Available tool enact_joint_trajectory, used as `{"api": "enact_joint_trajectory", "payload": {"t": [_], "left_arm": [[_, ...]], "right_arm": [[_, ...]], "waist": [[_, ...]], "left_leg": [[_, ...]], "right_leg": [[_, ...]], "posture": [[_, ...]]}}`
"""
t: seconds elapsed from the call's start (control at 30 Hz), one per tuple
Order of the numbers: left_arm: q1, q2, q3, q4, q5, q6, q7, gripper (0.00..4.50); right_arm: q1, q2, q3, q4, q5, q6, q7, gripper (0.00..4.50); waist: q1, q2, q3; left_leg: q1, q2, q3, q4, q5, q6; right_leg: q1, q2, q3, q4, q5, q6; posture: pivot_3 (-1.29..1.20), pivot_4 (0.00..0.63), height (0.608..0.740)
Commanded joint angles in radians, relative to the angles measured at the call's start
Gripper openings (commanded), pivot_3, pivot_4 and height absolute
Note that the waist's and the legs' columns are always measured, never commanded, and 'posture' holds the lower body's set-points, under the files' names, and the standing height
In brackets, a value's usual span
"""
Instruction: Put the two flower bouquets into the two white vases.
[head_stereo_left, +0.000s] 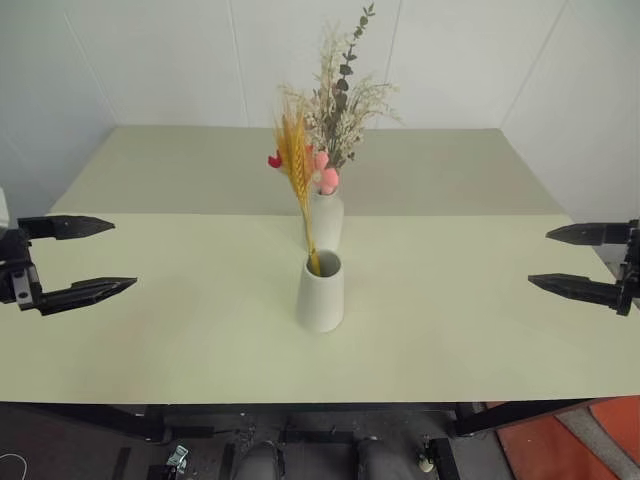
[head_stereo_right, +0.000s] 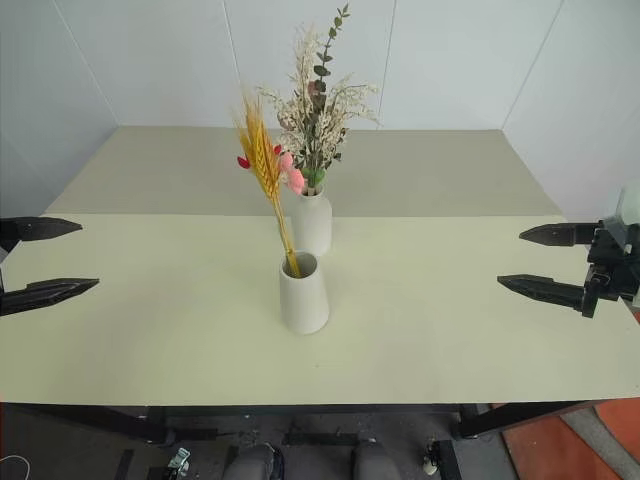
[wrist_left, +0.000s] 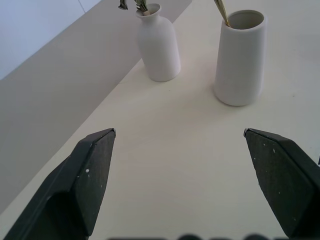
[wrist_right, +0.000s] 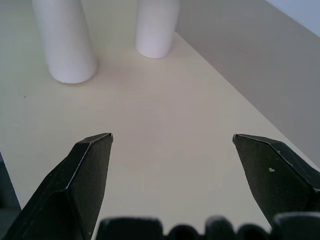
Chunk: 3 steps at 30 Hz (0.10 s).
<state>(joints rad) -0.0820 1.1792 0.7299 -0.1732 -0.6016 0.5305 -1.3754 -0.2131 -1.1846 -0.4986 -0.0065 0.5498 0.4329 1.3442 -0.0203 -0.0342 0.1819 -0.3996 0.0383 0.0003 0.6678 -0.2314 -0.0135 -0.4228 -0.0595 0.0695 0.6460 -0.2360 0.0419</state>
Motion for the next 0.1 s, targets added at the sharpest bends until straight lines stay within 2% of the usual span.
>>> {"api": "enact_joint_trajectory", "payload": {"t": [0.03,0.1], "left_arm": [[-0.035,0.031,0.012,0.005,-0.007,-0.023,0.007,4.49],[-0.05,0.033,0.005,0.013,-0.009,-0.029,0.006,4.49]], "right_arm": [[0.003,-0.025,-0.05,-0.008,-0.013,-0.026,-0.004,4.5],[0.015,-0.019,-0.061,-0.012,-0.026,-0.035,-0.014,4.5]], "waist": [[0.0,0.0,0.0],[0.0,0.0,0.0]], "left_leg": [[0.0,0.0,0.0,0.0,0.0,0.0],[0.0,0.0,0.0,0.0,0.0,0.0]], "right_leg": [[0.0,0.0,0.0,0.0,0.0,0.0],[0.0,0.0,0.0,0.0,0.0,0.0]], "posture": [[0.0,0.15,0.74],[0.0,0.15,0.74]]}}
